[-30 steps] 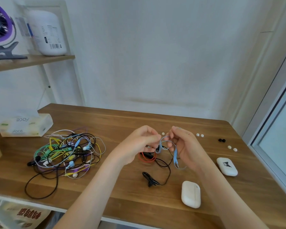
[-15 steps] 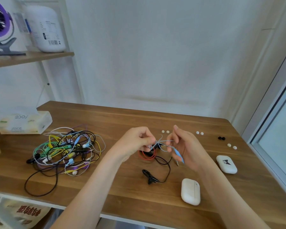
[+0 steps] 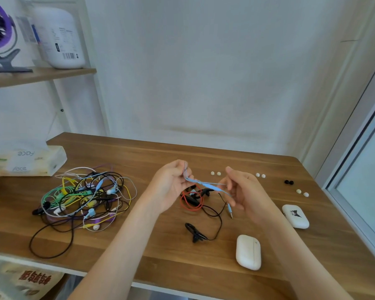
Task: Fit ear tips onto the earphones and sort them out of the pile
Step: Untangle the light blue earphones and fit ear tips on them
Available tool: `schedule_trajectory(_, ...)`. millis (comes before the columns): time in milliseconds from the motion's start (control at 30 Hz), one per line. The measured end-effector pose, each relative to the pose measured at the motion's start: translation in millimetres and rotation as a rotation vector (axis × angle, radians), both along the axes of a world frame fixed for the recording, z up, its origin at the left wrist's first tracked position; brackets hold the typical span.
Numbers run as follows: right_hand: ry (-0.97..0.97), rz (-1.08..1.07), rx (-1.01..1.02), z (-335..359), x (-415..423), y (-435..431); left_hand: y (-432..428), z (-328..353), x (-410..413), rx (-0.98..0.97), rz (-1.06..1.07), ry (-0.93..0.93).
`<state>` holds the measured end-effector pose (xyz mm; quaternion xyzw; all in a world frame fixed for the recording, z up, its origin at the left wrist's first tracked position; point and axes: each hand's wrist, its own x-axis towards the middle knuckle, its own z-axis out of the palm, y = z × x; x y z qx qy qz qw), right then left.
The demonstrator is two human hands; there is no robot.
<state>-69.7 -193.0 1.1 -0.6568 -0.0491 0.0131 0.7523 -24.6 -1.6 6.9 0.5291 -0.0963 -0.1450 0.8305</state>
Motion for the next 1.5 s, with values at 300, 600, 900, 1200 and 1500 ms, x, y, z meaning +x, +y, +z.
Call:
schedule_trajectory(300,-0.102,-0.077,0.107,1,1,-4,8,-1,-7,0.562,-0.179,-0.262)
schedule_trajectory(600,-0.161,-0.026,0.106,-4,4,-5,11,-6,0,0.654,-0.124,-0.322)
schedule_trajectory(900,-0.126,0.030,0.047,-6,6,-8,16,-1,5,-0.352,0.049,0.233)
schedule_trajectory(1200,-0.155,-0.068,-0.014,-7,9,-10,13,6,-5,0.635,-0.296,-0.149)
schedule_trajectory(1500,-0.177,-0.335,-0.032,-22,14,-28,13,1,8,-0.358,0.309,0.091)
